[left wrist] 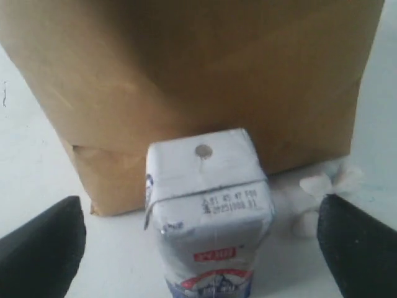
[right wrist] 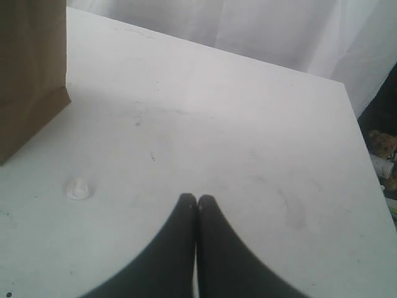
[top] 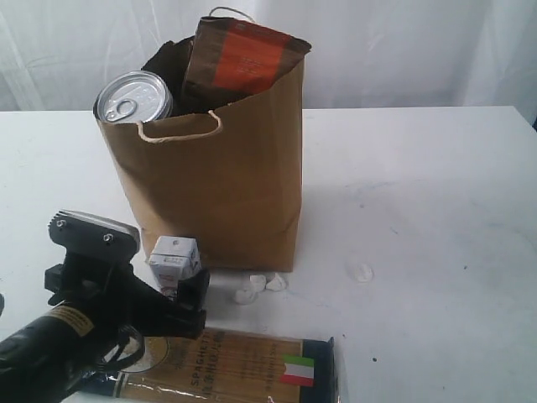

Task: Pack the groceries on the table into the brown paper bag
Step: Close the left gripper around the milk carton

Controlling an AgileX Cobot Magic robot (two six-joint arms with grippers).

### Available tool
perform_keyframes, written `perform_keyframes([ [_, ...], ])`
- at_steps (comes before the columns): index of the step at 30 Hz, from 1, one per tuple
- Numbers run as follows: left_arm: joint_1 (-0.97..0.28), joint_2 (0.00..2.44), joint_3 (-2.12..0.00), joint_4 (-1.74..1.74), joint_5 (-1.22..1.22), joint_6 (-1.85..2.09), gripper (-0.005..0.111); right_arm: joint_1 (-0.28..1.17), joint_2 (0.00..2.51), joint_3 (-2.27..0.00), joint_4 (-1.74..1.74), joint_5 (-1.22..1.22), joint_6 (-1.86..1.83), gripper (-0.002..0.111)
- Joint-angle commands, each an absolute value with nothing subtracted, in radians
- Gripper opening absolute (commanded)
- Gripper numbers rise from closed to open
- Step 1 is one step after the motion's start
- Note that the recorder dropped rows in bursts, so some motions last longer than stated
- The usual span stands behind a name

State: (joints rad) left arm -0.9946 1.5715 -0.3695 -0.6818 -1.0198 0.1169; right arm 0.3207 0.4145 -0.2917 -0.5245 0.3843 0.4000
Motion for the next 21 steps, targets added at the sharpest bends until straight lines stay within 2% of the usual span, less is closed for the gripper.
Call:
perform_keyframes([
  [1, -0.999, 1.608, -0.364, -0.732, -1.089, 0.041, 0.105, 0.318, 0.411, -0.289, -0.527, 0.375, 0.408, 0.0],
  [7, -0.999, 1.668, -0.366, -0.688, -1.136, -0.006, 0.105, 0.318, 0.411, -0.289, -0.527, 0.373, 0.414, 0.0],
  [13, -0.999, 1.728, -0.461, -0.667, -1.123, 0.0, 0.105, 0.318, 0.411, -0.289, -0.527, 0.373, 0.426, 0.0],
  [21, -0.999, 1.738, -0.525, -0.692, -1.026, 0.152, 0.105, 0.318, 0.411, -0.289, -0.527, 0.375, 0.428, 0.0],
])
